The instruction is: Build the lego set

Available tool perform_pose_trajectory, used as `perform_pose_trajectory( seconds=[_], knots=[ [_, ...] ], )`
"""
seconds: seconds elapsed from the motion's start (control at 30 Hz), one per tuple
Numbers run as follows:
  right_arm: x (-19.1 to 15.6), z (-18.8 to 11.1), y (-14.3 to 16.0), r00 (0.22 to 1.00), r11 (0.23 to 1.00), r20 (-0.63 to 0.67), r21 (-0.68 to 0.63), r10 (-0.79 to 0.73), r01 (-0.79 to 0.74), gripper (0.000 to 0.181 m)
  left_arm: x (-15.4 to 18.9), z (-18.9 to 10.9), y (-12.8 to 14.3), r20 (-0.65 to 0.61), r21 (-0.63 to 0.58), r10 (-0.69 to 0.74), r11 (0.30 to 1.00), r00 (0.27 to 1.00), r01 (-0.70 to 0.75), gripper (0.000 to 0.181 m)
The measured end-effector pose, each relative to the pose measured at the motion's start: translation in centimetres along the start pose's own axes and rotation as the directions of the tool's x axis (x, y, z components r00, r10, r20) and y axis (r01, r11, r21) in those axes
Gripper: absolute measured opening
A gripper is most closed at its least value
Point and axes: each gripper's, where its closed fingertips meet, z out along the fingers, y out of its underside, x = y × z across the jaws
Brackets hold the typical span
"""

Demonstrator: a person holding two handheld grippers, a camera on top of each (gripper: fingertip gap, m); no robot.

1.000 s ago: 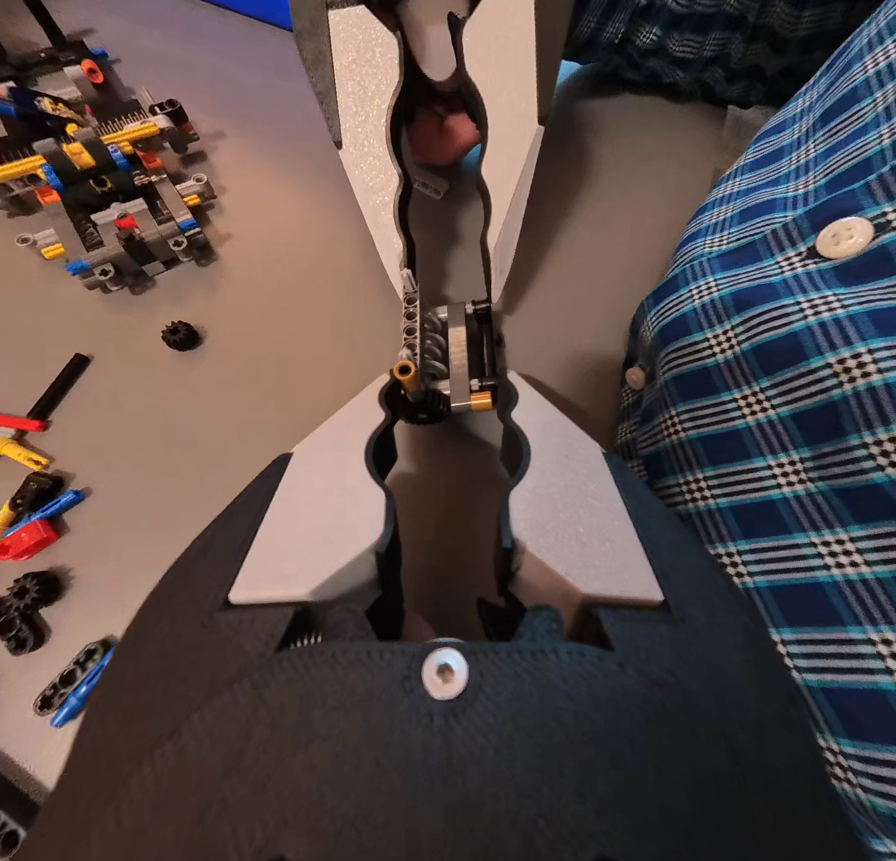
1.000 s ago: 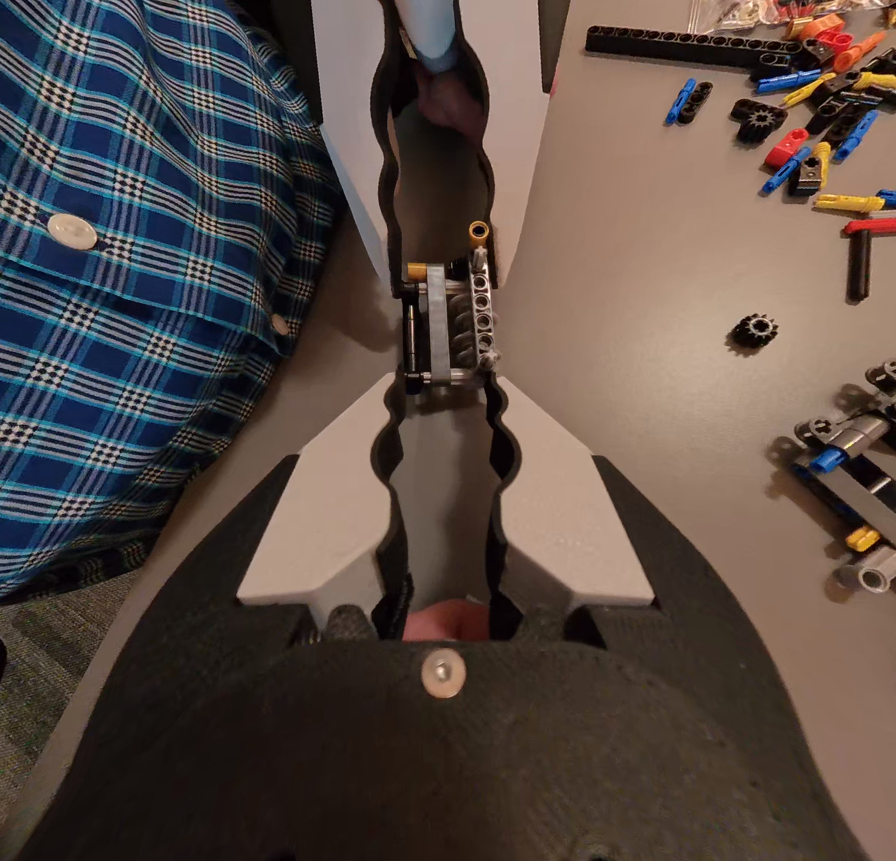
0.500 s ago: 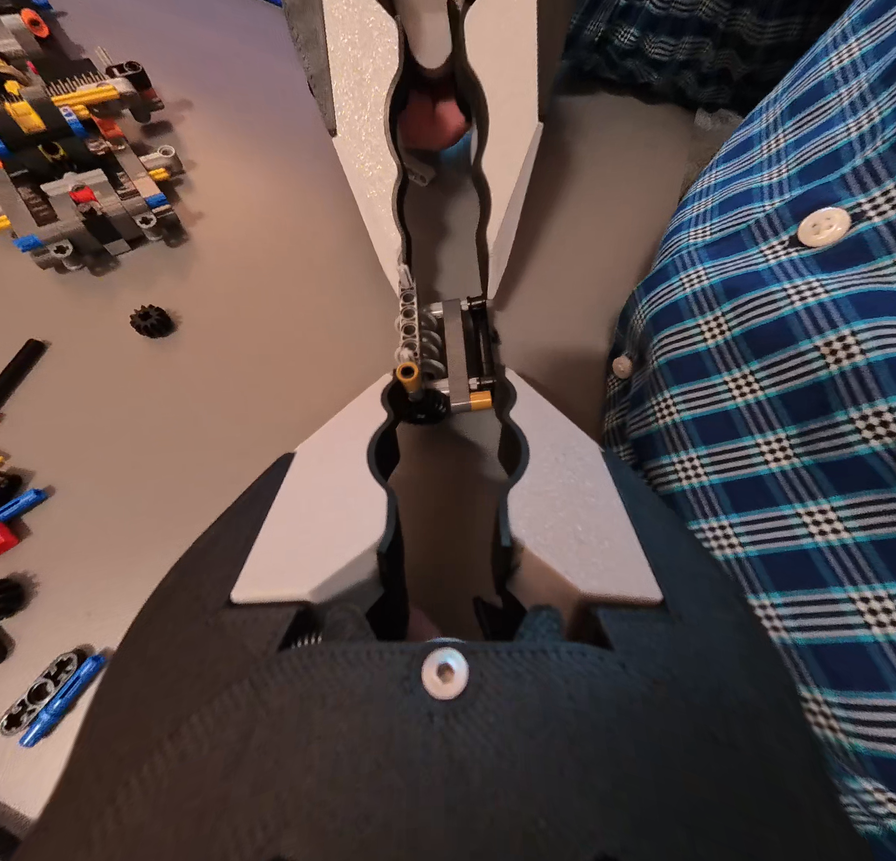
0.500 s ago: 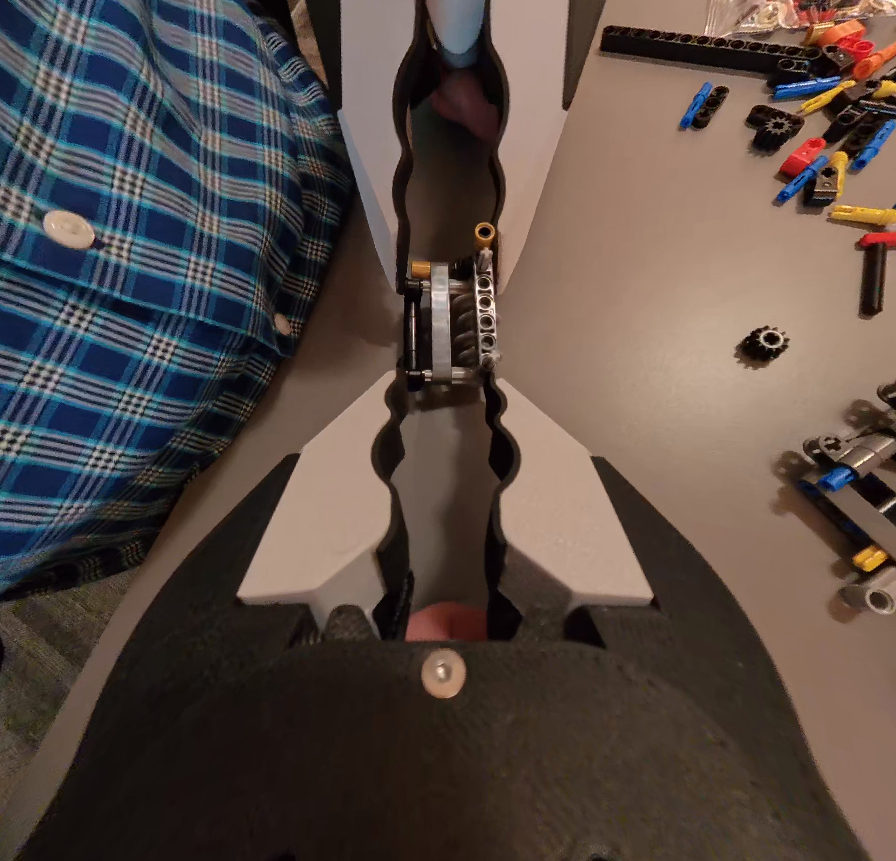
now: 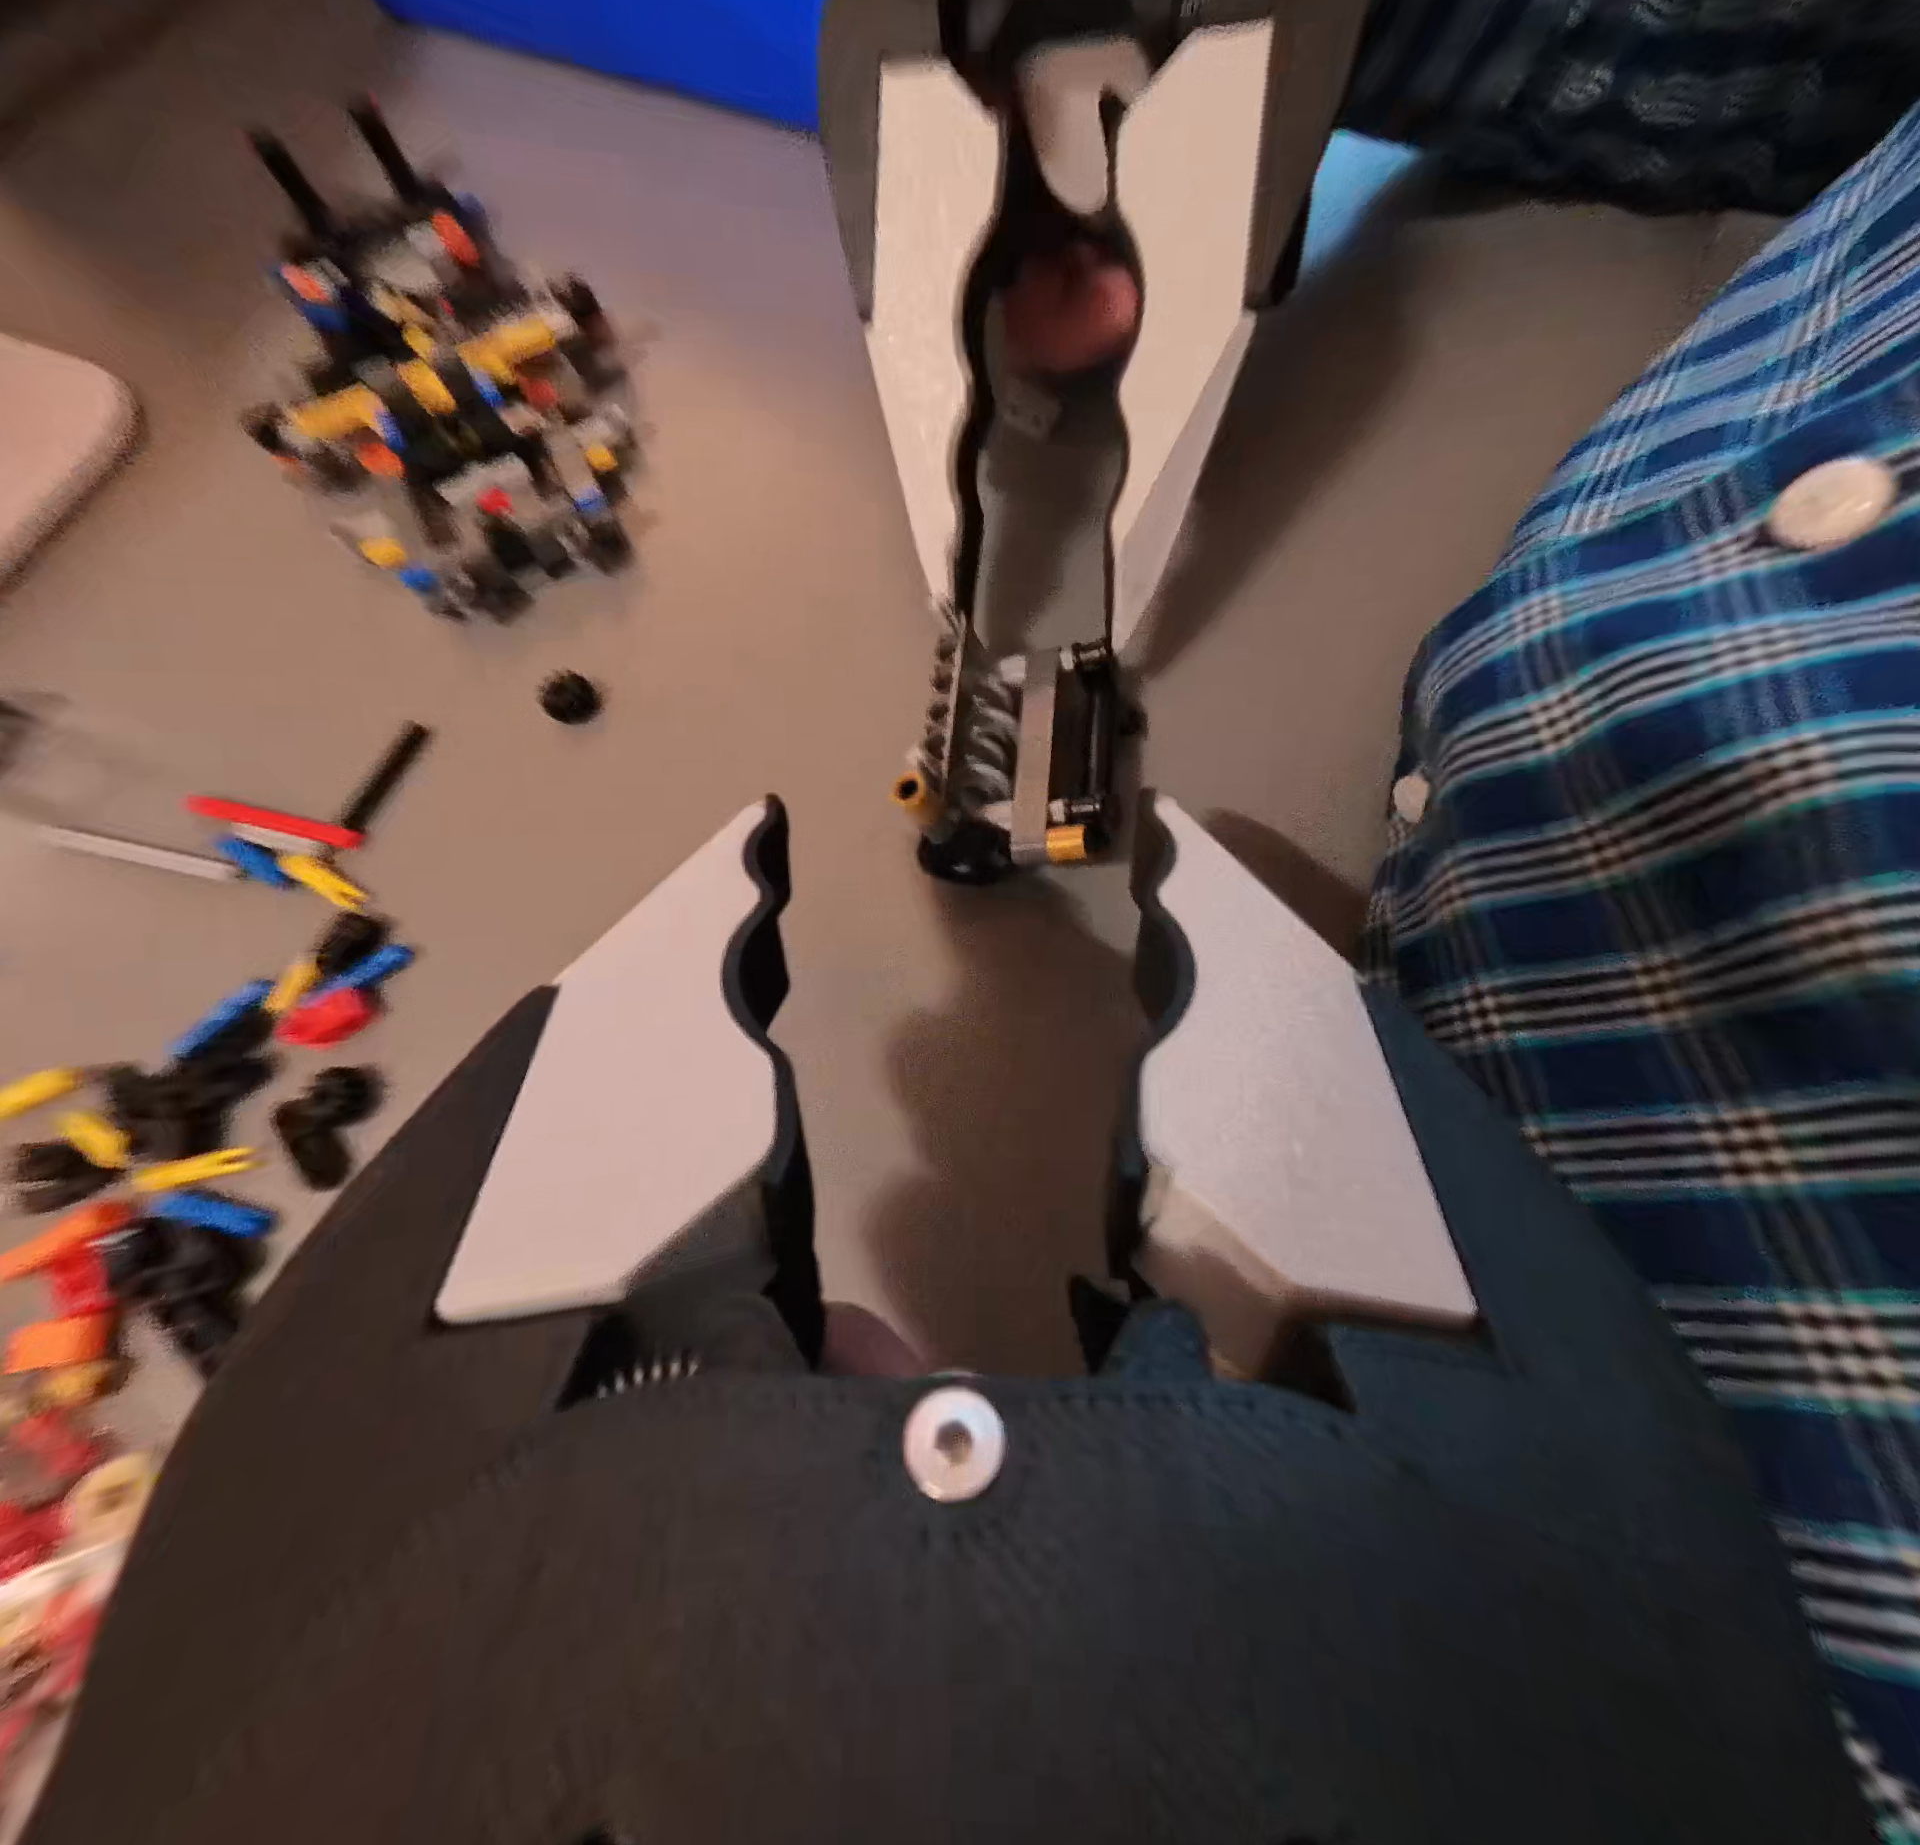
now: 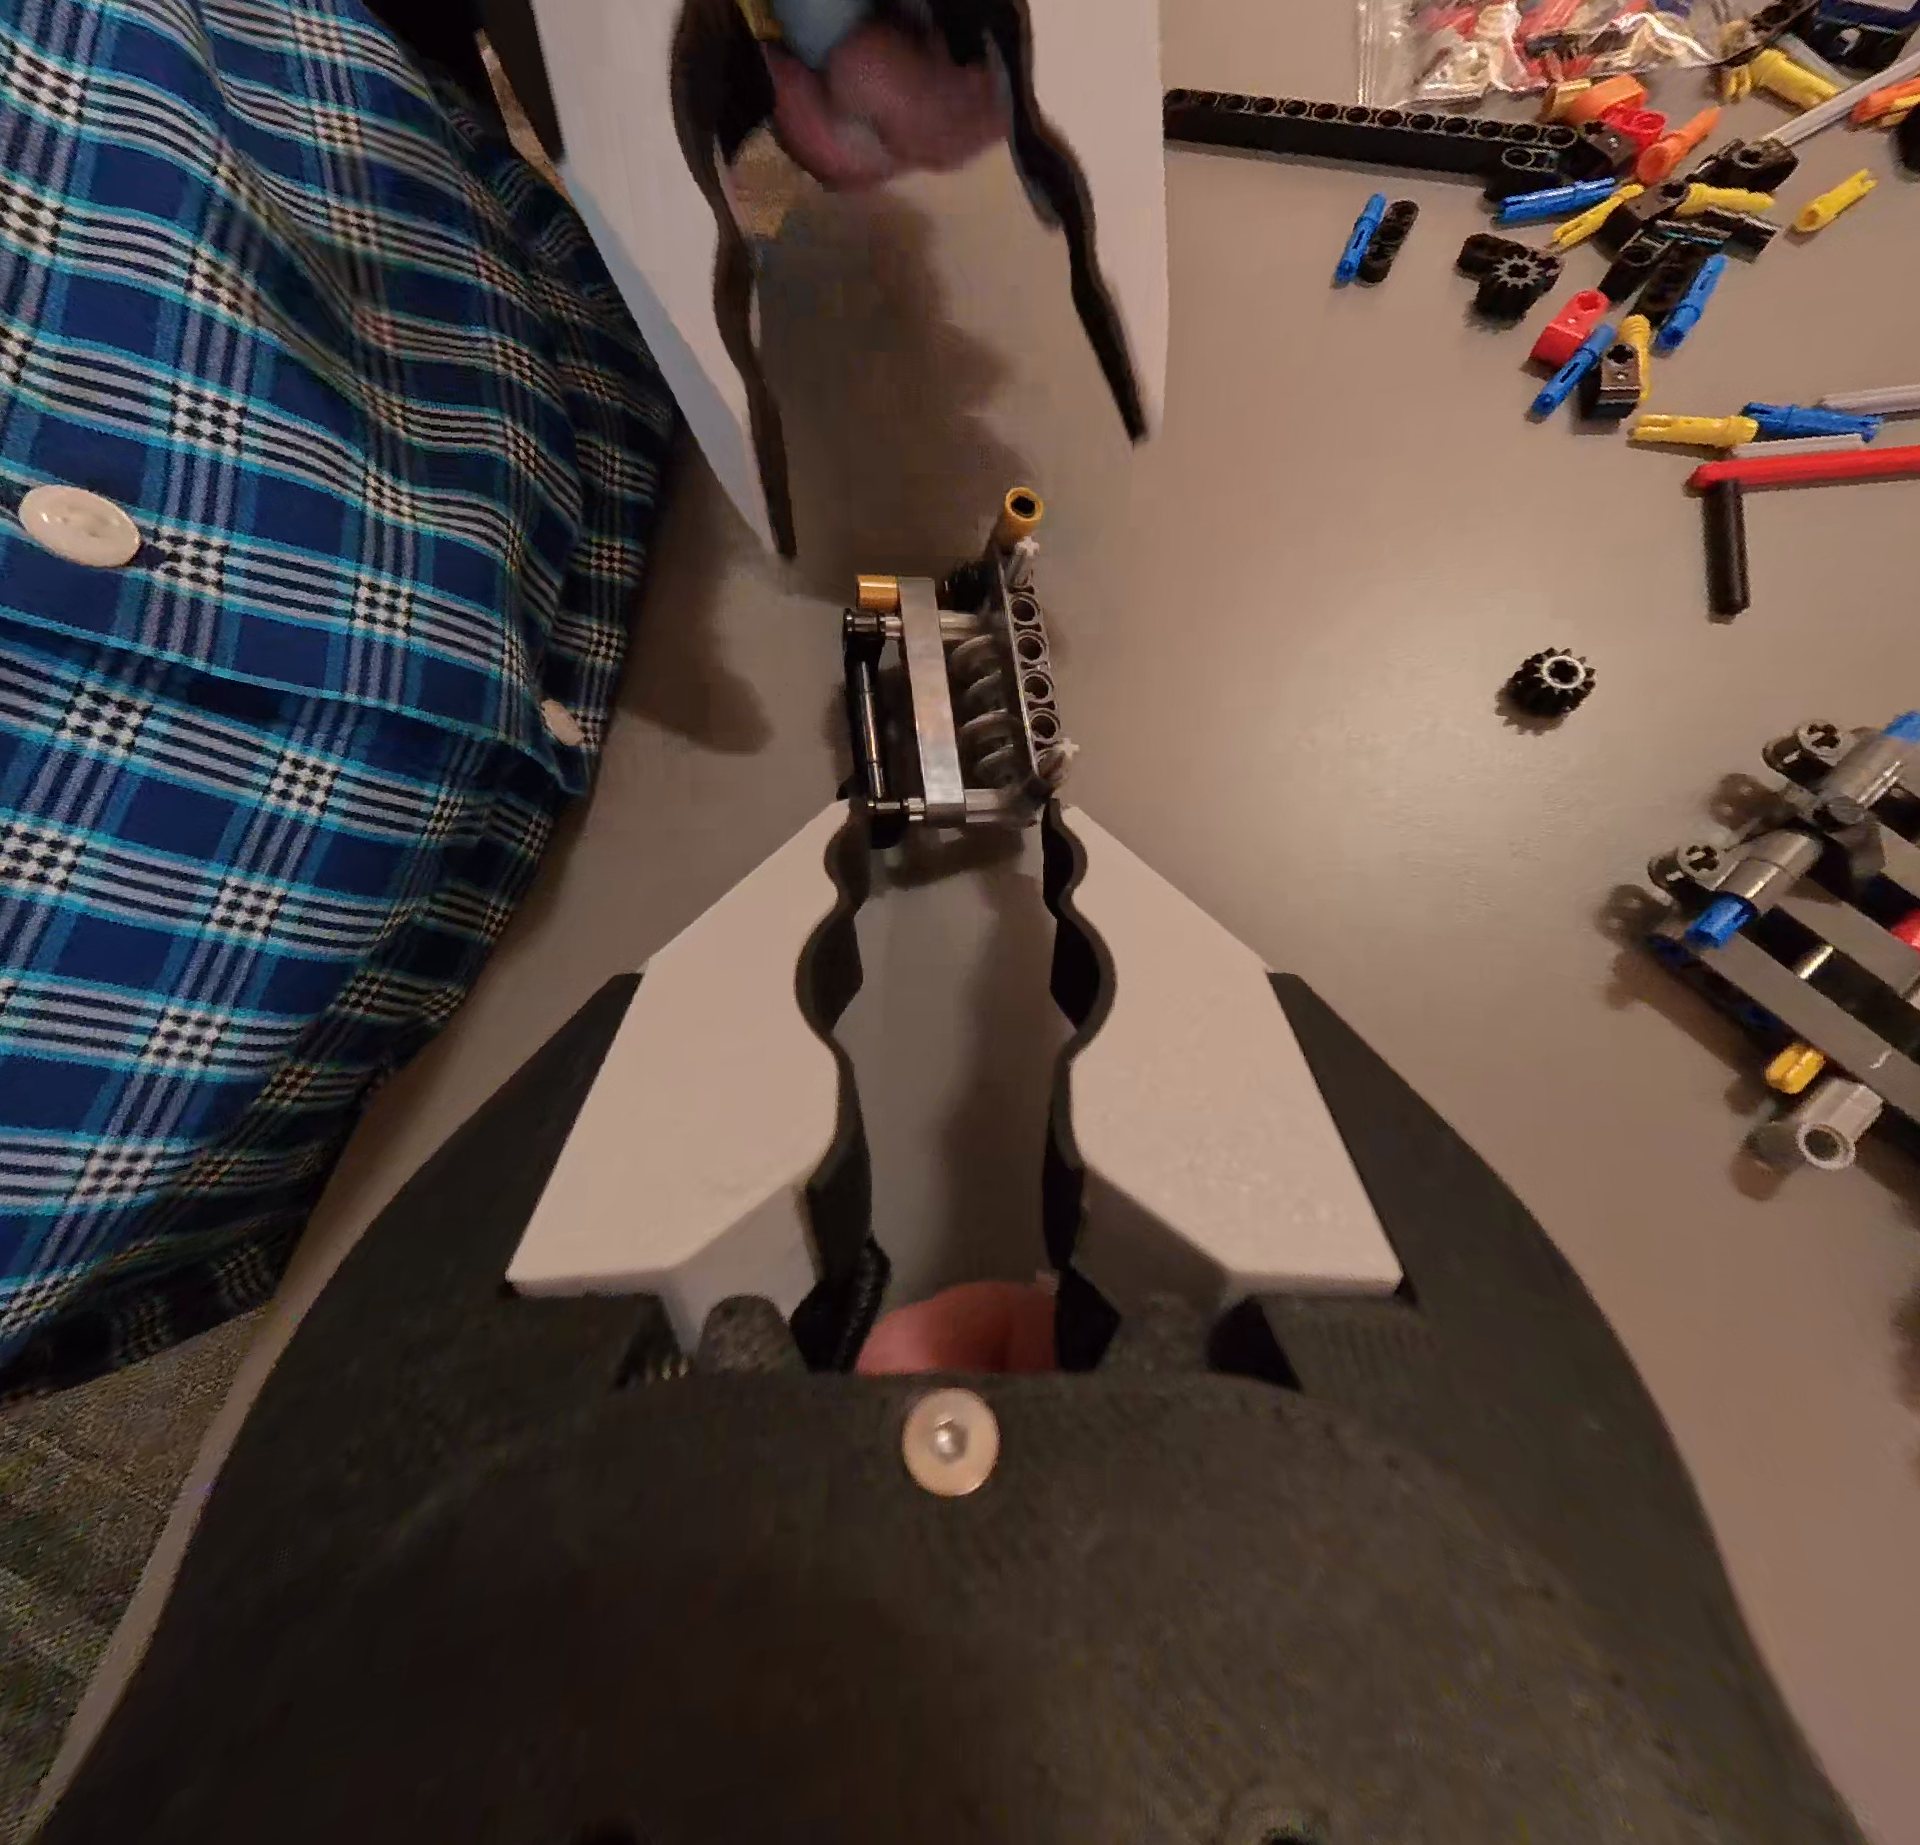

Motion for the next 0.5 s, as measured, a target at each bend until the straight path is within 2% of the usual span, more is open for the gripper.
perform_pose_trajectory(
  seconds=[0.1, 0.2, 0.33, 0.5],
  knots=[
    [0.2, -0.5, -0.1, 1.0, 1.0, -0.023, 0.002, -0.002, 0.002, 0.029, 1.2, -0.9, -2.2, 0.078, 0.027, 0.139, 0.99, 0.987, -0.141, 0.051],
    [-0.2, -0.7, 0.0, 1.0, 1.0, -0.023, -0.009, -0.015, 0.015, 0.026, 3.7, 0.4, -3.0, 0.026, -0.002, 0.192, 0.981, 0.981, -0.192, 0.037],
    [-0.3, -0.7, 0.0, 0.999, 1.0, -0.032, -0.004, -0.013, 0.013, 0.026, 3.2, 2.8, -2.1, 0.046, -0.103, 0.211, 0.973, 0.976, -0.206, 0.031],
    [-0.7, 0.1, 0.1, 1.0, 1.0, -0.016, -0.01, -0.023, 0.023, 0.021, 3.0, 4.2, -0.7, 0.025, -0.221, 0.202, 0.956, 0.979, -0.192, 0.029]
  ],
)
